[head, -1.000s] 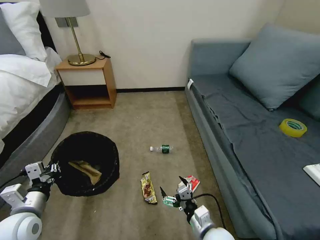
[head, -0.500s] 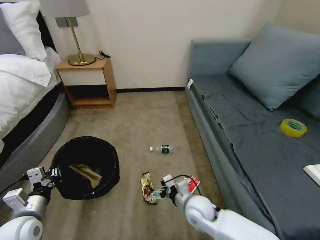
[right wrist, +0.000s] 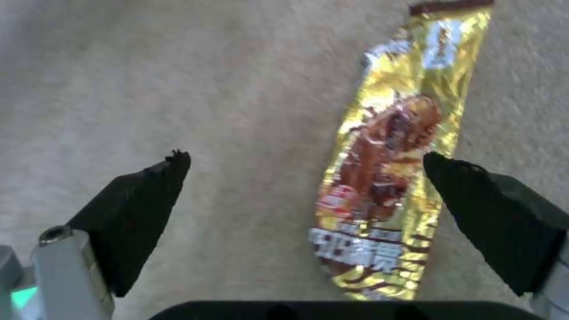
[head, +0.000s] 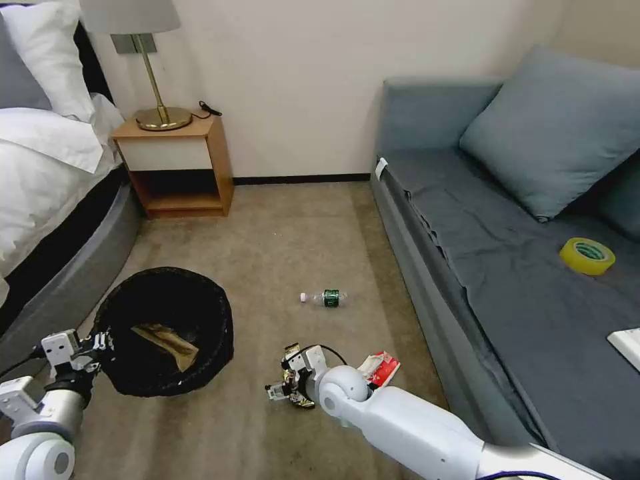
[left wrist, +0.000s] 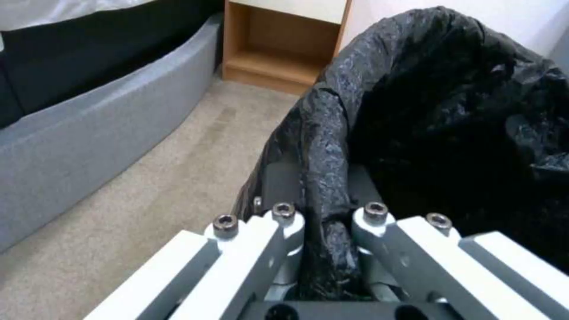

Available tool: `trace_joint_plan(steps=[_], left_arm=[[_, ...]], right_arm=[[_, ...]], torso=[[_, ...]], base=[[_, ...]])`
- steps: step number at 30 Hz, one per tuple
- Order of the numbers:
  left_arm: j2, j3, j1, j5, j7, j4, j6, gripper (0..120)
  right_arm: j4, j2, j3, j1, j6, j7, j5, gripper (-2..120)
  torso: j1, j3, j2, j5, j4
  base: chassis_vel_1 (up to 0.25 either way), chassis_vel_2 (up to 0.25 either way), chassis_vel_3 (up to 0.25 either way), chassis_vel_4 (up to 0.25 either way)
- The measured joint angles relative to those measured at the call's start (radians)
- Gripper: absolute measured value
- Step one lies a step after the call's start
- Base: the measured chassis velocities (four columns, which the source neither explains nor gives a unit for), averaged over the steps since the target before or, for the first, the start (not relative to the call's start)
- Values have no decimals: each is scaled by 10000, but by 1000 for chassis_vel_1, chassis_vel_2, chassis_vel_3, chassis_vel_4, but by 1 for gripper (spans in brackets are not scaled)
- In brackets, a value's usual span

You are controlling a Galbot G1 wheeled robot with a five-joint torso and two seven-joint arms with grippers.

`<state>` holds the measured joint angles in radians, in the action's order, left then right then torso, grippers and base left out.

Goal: Pick up the trash bin, then pick up the garbage on the floor and place it into the trash bin.

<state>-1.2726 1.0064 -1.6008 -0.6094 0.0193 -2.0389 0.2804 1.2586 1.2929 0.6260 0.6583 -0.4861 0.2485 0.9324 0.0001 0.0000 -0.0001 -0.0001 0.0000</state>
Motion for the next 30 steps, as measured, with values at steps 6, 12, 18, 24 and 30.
trace_joint_plan(steps=[6, 12, 18, 24, 30], left_arm=[[14, 9, -17, -4, 13, 0, -11, 4], [68, 61, -17, -34, 63, 55, -40, 4], [91, 69, 22, -52, 84, 147, -78, 4], [89, 73, 14, -53, 121, 203, -121, 4], [90, 105, -5, -54, 145, 248, -148, 4]], right_arm=[[-851, 237, -192, 96, 463, -303, -731, 100], [-1319, 414, -312, 289, 810, -435, -1281, 100], [-1171, 418, -279, 425, 915, -446, -1361, 100], [-1198, 482, -244, 524, 1017, -450, -1615, 100], [-1253, 514, -224, 574, 1063, -450, -1752, 100]], torso=[[0, 0, 0, 0, 0], [0, 0, 0, 0, 0], [0, -1, 0, 0, 0], [0, -1, 0, 0, 0], [0, -1, 0, 0, 0]], base=[[0, 0, 0, 0], [0, 0, 0, 0], [0, 0, 0, 0], [0, 0, 0, 0], [0, 0, 0, 0]])
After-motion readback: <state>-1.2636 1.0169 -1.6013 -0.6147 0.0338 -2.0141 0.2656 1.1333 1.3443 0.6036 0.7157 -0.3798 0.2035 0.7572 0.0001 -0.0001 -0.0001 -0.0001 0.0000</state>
